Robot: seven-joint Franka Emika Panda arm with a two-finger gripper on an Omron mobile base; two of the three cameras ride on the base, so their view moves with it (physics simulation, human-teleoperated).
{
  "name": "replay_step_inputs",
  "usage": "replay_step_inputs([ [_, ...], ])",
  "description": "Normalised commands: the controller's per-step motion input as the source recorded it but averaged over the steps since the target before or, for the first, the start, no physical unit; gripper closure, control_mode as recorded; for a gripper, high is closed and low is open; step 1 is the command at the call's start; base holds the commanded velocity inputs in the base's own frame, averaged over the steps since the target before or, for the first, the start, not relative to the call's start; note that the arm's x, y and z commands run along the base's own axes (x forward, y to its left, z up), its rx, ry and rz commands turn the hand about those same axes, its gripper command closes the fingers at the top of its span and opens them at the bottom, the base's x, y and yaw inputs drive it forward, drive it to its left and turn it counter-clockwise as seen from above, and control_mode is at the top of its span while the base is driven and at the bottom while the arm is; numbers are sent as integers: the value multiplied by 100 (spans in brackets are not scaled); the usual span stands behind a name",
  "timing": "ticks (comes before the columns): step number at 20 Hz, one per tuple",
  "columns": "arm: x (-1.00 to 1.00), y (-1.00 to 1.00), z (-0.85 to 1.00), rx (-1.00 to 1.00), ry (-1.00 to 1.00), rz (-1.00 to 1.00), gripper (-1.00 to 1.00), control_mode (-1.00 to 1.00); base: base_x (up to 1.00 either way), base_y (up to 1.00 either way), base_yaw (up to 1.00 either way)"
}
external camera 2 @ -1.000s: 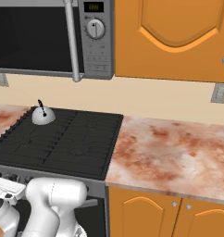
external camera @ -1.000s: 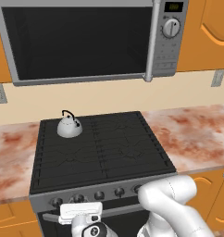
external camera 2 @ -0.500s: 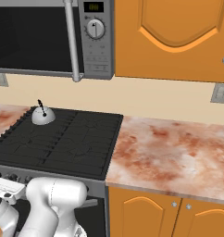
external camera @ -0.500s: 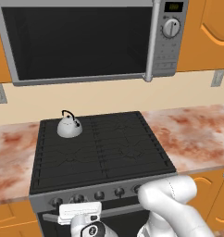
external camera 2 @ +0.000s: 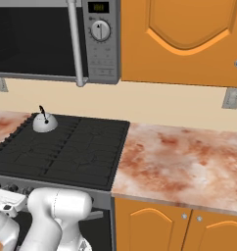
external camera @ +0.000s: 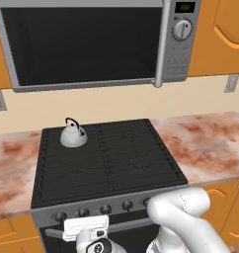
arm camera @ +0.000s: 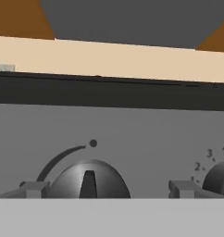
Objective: The kettle is done boiling. Turn off the stove, then wait for 300 timesteps before moving the kettle to the dining table.
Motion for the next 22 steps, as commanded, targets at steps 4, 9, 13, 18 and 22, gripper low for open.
replay_step_inputs([
  [4, -34, 35, -7, 1, -1, 12, -100, -100, 0, 0, 0],
  [9, -20, 32, -7, 4, 0, 15, -100, -100, 0, 0, 0],
  [13, -31, 4, 1, 7, -5, 8, -100, -100, 0, 0, 0],
  [18, -50, -8, 16, 10, -15, 0, -100, -100, 0, 0, 0],
  [22, -48, -9, 20, 9, -16, 0, -100, -100, 0, 0, 0],
])
